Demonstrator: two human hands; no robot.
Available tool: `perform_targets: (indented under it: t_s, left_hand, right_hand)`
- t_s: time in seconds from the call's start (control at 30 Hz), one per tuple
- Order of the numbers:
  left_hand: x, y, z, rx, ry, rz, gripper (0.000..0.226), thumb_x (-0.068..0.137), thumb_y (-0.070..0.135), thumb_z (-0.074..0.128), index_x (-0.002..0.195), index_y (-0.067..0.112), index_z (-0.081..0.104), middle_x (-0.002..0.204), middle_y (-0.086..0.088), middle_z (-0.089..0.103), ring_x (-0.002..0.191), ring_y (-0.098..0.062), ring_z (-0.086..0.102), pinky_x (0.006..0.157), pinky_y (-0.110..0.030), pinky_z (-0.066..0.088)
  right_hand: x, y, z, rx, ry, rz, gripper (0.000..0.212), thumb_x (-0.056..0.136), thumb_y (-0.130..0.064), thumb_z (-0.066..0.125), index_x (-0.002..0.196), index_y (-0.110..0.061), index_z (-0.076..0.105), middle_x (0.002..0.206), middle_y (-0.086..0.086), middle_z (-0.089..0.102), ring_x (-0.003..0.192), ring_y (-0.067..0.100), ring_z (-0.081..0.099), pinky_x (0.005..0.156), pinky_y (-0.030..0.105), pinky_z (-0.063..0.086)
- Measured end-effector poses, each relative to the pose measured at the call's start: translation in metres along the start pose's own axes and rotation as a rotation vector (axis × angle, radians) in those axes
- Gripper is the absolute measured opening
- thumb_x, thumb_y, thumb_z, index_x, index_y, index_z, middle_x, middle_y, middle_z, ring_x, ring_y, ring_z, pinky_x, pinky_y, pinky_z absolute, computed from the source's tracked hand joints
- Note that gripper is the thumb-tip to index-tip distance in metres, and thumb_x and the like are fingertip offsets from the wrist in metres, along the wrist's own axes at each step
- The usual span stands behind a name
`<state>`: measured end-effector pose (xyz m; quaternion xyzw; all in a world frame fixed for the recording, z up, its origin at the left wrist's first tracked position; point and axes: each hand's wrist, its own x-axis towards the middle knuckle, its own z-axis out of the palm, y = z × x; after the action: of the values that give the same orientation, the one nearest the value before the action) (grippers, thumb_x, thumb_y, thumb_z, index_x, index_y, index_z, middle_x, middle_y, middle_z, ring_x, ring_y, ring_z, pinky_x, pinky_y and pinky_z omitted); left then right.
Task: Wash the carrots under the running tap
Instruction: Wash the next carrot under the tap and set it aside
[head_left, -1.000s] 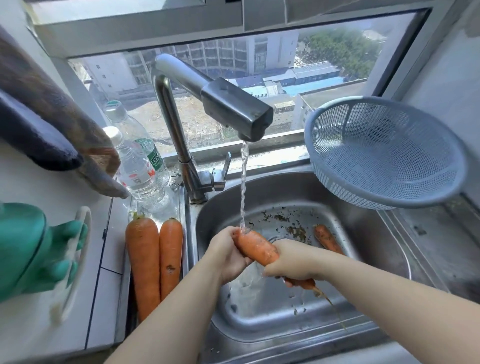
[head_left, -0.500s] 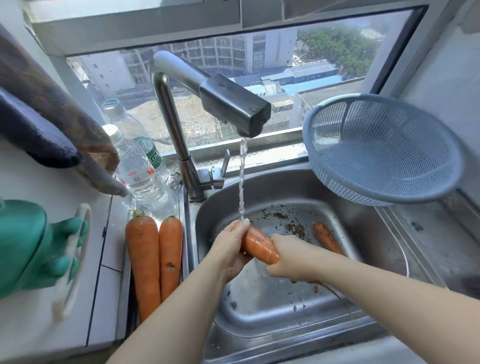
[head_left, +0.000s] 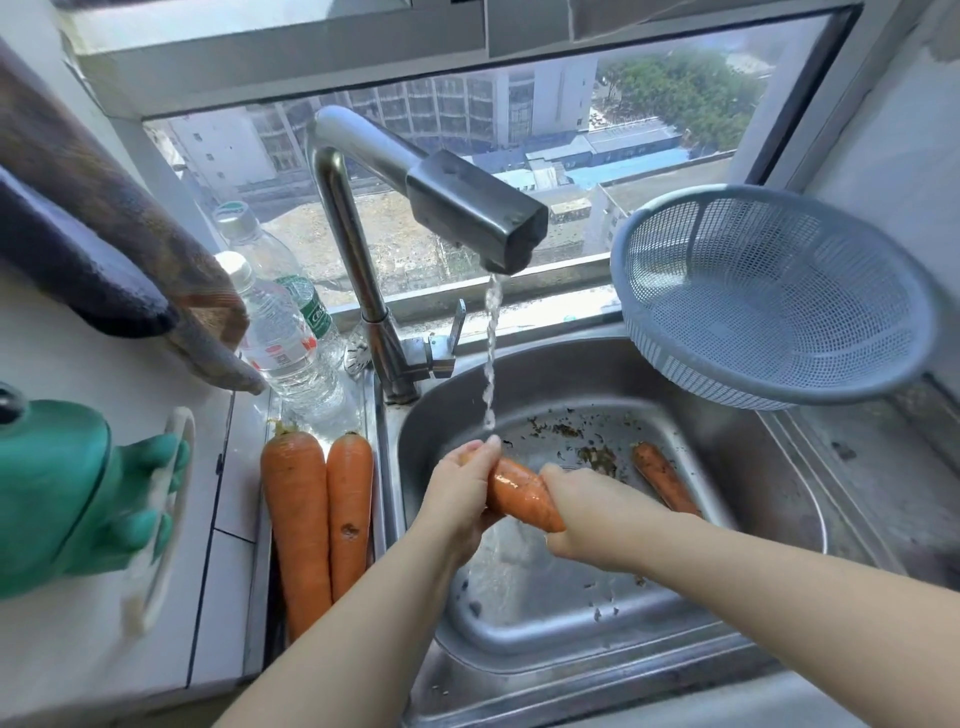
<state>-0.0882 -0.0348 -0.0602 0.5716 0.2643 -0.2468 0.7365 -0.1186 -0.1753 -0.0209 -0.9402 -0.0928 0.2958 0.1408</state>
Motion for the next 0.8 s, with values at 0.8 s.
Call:
perform_targets:
  t_s: [0.8]
  left_hand:
    - [-0.018,0.005,-0.026,-0.112,-0.326,-0.109,0.046,0.099,0.004,0.044,0.141,0.021,0.039,0.138,-0.014,0.049,0.115,-0.035,0.057,0.092,-0.041,0.052]
  right_hand:
    - [0.001,0.017,-0.008,0.434,-0.291,0.06,0.032,0.082,-0.022,0.067,0.107,-0.01,0.05,0.082,0.01,0.063,0.055,0.015,0.06,0.047,0.029,0.047]
